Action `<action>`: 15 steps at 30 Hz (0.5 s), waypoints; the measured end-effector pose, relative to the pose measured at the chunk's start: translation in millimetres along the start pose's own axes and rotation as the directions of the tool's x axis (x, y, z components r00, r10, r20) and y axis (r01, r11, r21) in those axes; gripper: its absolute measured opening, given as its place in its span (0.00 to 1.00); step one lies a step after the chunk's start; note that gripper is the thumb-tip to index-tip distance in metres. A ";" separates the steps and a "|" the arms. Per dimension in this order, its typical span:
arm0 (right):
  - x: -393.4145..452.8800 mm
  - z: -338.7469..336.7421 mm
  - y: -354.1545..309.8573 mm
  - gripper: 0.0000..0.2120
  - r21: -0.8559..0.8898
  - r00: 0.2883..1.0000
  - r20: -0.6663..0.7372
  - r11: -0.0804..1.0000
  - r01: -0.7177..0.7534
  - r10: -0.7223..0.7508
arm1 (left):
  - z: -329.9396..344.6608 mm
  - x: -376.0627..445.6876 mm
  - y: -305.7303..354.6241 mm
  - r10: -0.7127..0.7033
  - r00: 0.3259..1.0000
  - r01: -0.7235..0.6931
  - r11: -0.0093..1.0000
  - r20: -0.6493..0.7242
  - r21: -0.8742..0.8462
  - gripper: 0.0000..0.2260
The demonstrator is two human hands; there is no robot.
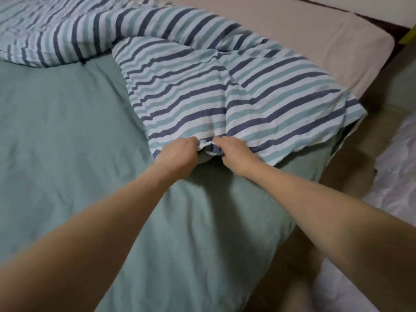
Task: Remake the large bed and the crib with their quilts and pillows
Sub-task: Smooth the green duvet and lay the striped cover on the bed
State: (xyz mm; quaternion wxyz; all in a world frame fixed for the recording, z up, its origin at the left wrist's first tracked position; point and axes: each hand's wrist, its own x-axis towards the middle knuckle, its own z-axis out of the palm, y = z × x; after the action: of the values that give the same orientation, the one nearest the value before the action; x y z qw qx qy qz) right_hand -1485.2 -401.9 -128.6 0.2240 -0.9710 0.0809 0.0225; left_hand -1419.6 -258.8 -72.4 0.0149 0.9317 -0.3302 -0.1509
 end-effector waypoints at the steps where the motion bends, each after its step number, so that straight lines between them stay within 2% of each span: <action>1: -13.2 -13.4 5.6 0.18 0.019 0.999 0.042 1.000 -0.010 0.009 | -9.3 -6.2 17.7 0.043 0.997 -0.042 0.999 0.061 -0.007 0.09; 4: -61.4 -57.1 28.6 0.17 0.105 0.986 0.150 0.991 -0.082 0.066 | -27.3 -25.6 82.3 0.167 0.965 -0.164 0.986 0.204 -0.032 0.08; 6: -93.9 -81.3 45.4 0.10 0.072 0.967 0.245 0.994 -0.082 0.062 | -25.0 -39.9 125.2 0.235 0.925 -0.221 0.972 0.299 -0.081 0.10; 7: -113.4 -93.2 53.2 0.10 0.060 0.950 0.308 0.995 -0.078 0.056 | -20.3 -49.8 146.7 0.251 0.897 -0.229 0.968 0.364 -0.103 0.11; 10: -172.5 -108.4 68.9 0.21 0.107 0.900 0.433 0.988 -0.107 0.051 | 2.2 -86.4 194.8 0.264 0.778 -0.231 0.964 0.570 -0.130 0.13; 13: -208.5 -91.5 83.0 0.14 0.033 0.856 0.507 0.990 -0.138 0.102 | 25.1 -107.8 197.6 0.235 0.692 -0.237 0.967 0.682 -0.092 0.11; 15: -216.7 -77.6 95.3 0.18 0.012 0.860 0.483 0.981 -0.191 0.162 | 29.0 -104.3 181.9 0.200 0.658 -0.237 0.970 0.726 -0.053 0.08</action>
State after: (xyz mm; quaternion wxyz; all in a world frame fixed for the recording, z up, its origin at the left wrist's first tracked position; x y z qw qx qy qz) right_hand -1714.2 -488.5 -82.7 0.2626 -0.9164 0.1120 0.2805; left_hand -1615.9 -334.2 -48.6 -0.1205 0.7490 -0.4216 -0.4967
